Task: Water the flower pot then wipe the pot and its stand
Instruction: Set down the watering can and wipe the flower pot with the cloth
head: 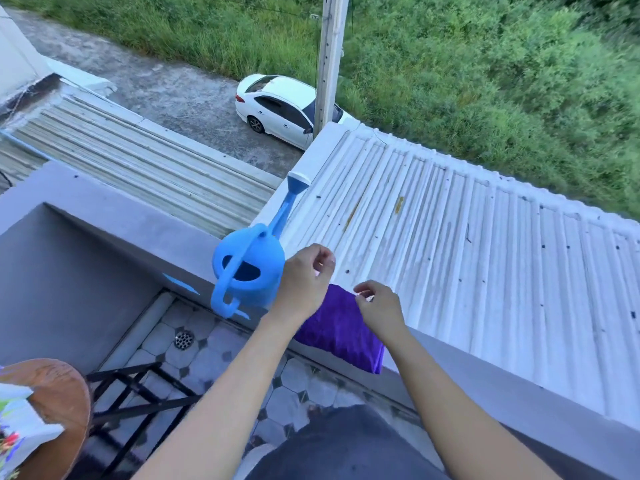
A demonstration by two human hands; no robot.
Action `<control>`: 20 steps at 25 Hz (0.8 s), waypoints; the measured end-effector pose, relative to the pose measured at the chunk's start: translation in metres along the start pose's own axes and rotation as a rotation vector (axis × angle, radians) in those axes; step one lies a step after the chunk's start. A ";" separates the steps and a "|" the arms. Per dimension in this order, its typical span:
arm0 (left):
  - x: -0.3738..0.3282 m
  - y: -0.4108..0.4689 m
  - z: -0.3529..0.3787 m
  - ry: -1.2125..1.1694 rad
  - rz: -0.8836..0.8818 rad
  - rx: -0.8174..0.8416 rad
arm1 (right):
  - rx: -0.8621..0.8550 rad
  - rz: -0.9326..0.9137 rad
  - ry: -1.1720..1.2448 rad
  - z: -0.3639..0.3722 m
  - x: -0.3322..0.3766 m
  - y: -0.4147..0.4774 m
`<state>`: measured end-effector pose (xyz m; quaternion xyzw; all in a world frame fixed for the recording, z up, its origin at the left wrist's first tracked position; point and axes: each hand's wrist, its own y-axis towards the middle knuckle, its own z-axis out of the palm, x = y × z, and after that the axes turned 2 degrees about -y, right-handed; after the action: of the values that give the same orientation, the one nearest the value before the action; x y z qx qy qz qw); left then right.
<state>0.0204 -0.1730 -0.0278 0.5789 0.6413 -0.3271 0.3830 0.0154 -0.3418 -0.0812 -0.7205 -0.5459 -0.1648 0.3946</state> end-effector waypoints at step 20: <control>0.041 -0.078 -0.029 -0.212 -0.479 0.035 | 0.360 -0.443 -0.338 0.025 -0.001 -0.013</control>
<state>-0.0617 -0.1370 -0.0513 0.3796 0.7105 -0.4784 0.3497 -0.0019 -0.3229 -0.0925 -0.5200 -0.7674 -0.0258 0.3741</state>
